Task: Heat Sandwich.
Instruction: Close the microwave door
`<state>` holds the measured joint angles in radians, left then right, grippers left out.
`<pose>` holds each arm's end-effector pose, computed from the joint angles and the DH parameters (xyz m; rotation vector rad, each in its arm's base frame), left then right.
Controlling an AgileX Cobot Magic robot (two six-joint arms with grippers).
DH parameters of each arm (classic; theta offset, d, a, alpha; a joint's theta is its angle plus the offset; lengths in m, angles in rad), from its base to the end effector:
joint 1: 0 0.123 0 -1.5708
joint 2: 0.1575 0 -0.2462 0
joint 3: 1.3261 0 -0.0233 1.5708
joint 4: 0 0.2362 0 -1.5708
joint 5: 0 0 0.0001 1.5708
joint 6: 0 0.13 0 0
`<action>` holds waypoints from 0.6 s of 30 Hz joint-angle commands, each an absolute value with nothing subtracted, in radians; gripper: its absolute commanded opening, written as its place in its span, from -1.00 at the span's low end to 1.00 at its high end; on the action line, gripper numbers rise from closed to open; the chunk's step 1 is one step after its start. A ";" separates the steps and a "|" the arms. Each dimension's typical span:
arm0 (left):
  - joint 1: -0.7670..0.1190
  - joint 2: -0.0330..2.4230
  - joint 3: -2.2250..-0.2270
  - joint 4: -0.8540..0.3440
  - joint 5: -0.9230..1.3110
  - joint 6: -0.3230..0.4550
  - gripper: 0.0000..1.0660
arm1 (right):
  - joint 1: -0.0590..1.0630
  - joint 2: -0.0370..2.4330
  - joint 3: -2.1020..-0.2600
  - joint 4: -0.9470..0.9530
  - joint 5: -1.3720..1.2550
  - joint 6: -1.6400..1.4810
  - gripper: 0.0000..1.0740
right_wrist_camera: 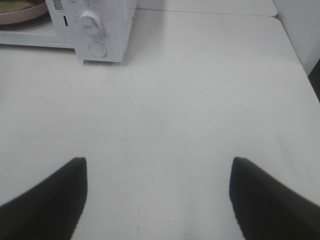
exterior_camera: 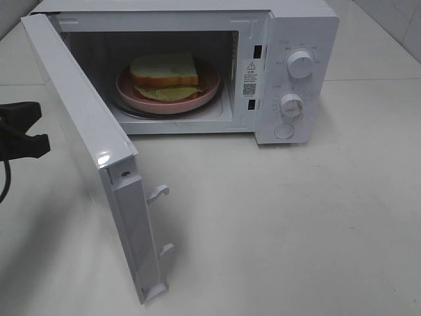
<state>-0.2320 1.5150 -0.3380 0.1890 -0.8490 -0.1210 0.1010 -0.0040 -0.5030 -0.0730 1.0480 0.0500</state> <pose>0.2679 -0.0821 0.1374 0.3152 1.8001 -0.2893 0.0565 -0.0025 0.2554 -0.0485 2.0219 0.0085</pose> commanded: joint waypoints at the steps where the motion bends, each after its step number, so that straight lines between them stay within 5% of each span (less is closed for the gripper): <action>1: -0.293 1.549 -0.376 0.135 -0.867 -0.115 -1.00 | 0.096 -0.029 -0.504 -0.082 1.040 0.056 0.42; 4: -0.328 1.566 -0.392 0.103 -0.864 -0.110 -1.00 | 0.096 -0.029 -0.504 -0.082 1.040 0.056 0.42; 12: -0.503 1.629 -0.467 -0.111 -0.856 0.055 -1.00 | 0.096 -0.029 -0.504 -0.082 1.040 0.056 0.42; 18: -0.581 1.663 -0.513 -0.187 -0.852 0.070 -1.00 | 0.096 -0.029 -0.504 -0.082 1.040 0.056 0.42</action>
<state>-0.5690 1.6620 -0.5030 -0.1640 -0.8480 0.0630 0.1010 -0.0040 -0.5030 -0.0730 1.0480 0.0500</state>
